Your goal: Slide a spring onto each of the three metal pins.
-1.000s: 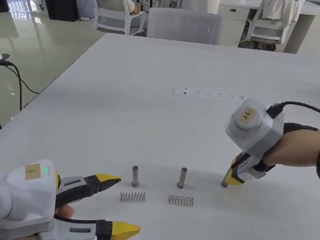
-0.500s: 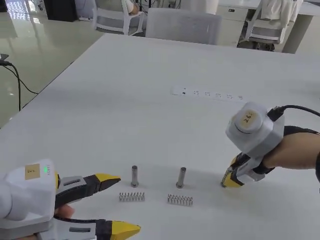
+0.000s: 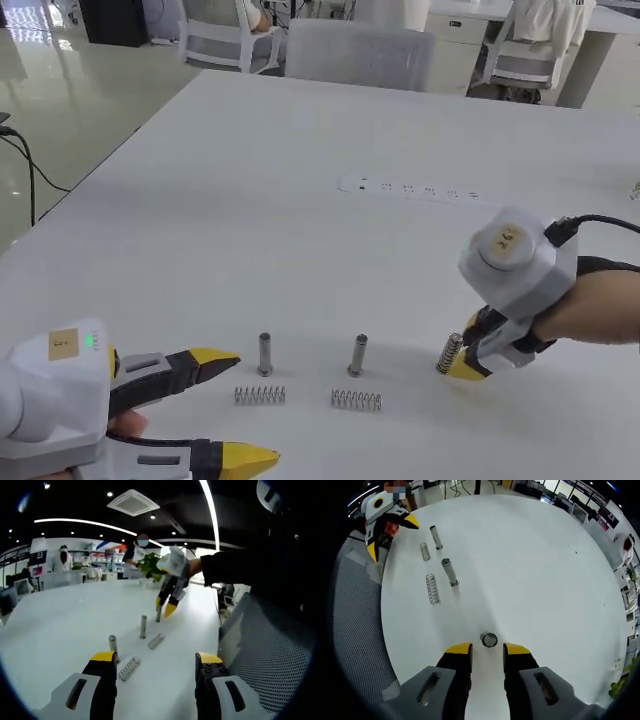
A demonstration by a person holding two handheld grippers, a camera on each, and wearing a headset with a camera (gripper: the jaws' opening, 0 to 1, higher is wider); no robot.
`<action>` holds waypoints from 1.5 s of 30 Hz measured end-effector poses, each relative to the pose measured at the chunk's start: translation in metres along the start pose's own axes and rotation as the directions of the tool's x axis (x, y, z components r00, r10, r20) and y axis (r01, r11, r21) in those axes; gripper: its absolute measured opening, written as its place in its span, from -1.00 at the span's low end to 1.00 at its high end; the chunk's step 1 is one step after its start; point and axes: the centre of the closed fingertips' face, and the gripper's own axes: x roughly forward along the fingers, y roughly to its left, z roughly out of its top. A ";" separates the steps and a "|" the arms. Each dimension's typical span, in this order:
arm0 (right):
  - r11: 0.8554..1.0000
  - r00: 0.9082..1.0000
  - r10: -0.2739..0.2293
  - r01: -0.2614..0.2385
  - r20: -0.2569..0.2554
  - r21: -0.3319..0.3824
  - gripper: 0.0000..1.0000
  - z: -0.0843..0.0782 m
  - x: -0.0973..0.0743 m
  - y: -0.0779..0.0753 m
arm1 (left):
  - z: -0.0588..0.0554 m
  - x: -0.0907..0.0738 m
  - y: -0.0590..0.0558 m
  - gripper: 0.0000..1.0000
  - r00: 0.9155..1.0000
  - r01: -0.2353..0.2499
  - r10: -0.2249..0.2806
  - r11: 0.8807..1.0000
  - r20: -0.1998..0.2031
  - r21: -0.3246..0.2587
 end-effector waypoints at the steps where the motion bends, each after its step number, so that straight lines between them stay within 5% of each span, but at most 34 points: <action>1: 1.000 1.000 0.000 0.000 -0.002 0.001 -0.55 -0.001 -0.001 0.001 | 0.000 0.000 0.000 0.16 1.000 0.000 0.000 1.000 0.001 0.000; 20: 1.000 1.000 0.013 -0.013 0.005 0.009 -0.56 -0.008 -0.008 0.029 | 0.000 0.002 -0.002 0.15 1.000 0.011 -0.011 1.000 -0.002 0.005; 45: 0.992 0.993 0.106 -0.103 0.044 -0.067 -0.57 0.027 -0.002 0.078 | 0.000 0.003 -0.004 0.14 1.000 0.017 -0.017 1.000 -0.002 0.010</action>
